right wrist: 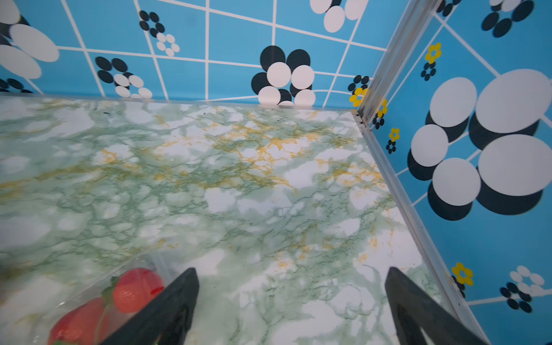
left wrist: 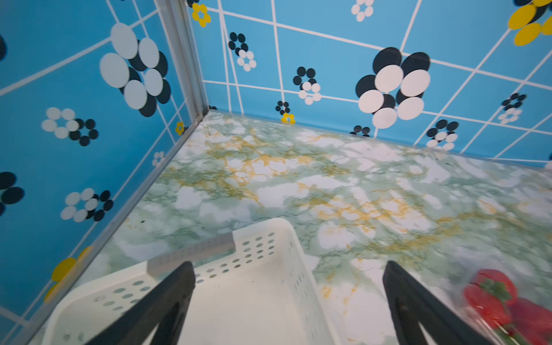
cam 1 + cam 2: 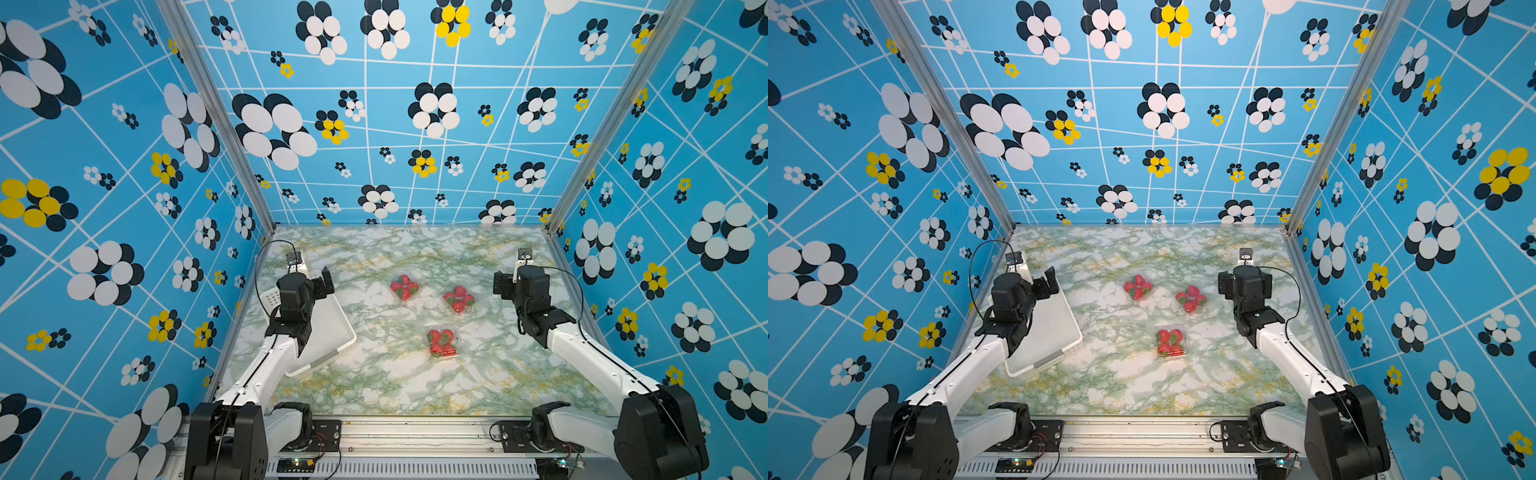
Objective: Pack strawberries into containers
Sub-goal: Reset both arms
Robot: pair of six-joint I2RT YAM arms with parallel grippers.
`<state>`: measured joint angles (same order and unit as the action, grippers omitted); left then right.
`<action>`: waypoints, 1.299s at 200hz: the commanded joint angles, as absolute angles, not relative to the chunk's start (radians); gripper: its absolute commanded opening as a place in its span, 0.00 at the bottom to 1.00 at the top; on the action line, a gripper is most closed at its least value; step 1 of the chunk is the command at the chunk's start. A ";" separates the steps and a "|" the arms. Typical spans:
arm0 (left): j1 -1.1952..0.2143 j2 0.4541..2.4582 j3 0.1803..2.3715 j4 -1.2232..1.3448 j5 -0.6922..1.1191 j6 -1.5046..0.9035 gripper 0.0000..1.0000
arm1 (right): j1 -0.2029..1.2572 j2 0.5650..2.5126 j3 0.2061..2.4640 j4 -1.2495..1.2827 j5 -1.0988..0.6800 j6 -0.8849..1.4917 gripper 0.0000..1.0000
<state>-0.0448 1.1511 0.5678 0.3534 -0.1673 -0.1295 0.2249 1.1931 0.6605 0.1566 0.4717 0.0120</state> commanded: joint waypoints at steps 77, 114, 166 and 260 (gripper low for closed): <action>-0.033 1.269 0.304 0.846 -0.189 -0.049 0.99 | 0.130 1.117 0.389 0.517 0.433 -0.010 0.99; -0.042 1.343 0.246 0.986 -0.164 -0.036 0.99 | 0.126 1.132 0.332 0.610 0.365 0.019 0.99; -0.094 1.433 0.247 1.085 -0.224 0.018 0.99 | 0.126 1.270 0.222 0.922 0.332 0.022 0.99; -0.092 1.560 0.315 1.070 -0.158 0.041 1.00 | 0.080 1.495 0.296 0.989 0.337 0.021 0.99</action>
